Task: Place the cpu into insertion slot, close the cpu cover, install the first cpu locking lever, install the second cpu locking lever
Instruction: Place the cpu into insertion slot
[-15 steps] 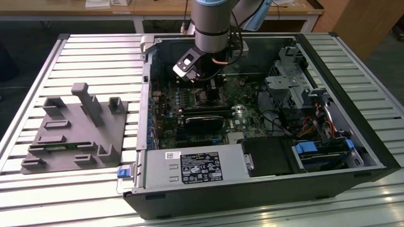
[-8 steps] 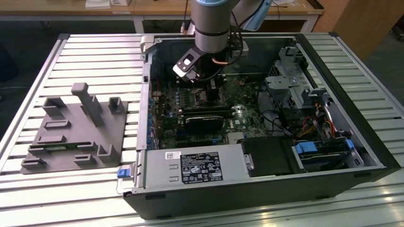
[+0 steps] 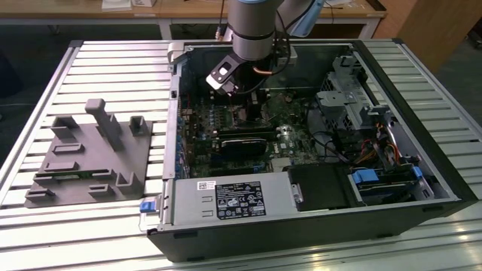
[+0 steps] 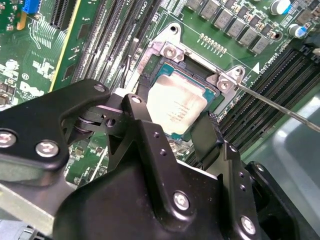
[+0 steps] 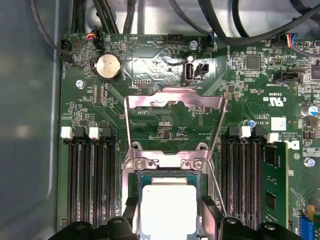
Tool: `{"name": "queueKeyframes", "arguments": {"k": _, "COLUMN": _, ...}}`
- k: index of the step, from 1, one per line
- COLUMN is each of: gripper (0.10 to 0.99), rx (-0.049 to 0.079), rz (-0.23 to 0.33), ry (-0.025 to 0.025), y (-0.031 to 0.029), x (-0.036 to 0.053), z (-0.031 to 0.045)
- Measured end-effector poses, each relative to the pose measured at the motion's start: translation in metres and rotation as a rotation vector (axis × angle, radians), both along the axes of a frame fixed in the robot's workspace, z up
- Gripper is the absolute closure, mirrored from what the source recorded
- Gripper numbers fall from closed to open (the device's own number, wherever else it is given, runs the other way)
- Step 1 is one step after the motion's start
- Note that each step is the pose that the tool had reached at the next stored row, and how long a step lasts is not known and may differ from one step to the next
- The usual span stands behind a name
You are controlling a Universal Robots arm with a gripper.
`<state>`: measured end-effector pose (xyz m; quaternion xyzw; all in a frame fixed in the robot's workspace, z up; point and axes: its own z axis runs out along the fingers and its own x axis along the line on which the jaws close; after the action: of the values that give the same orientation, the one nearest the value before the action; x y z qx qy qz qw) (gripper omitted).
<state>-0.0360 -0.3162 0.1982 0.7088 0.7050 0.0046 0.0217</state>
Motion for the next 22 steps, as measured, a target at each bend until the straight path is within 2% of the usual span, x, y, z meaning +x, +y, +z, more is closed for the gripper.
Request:
{"name": "queueKeyframes", "arguments": {"k": 6, "gripper": 0.475, "rx": 0.0, "rz": 0.0, "ry": -0.0012, "y": 0.0, "x": 0.0, "z": 0.0064}}
{"name": "queueKeyframes", "arguments": {"k": 19, "gripper": 0.475, "rx": 0.0, "rz": 0.0, "ry": -0.0013, "y": 0.0, "x": 0.0, "z": 0.0069}}
{"name": "queueKeyframes", "arguments": {"k": 21, "gripper": 0.486, "rx": 0.0, "rz": 0.0, "ry": -0.0013, "y": 0.0, "x": 0.0, "z": 0.007}}
{"name": "queueKeyframes", "arguments": {"k": 22, "gripper": 0.553, "rx": 0.0, "rz": 0.0, "ry": -0.0013, "y": 0.0, "x": 0.0, "z": 0.007}}
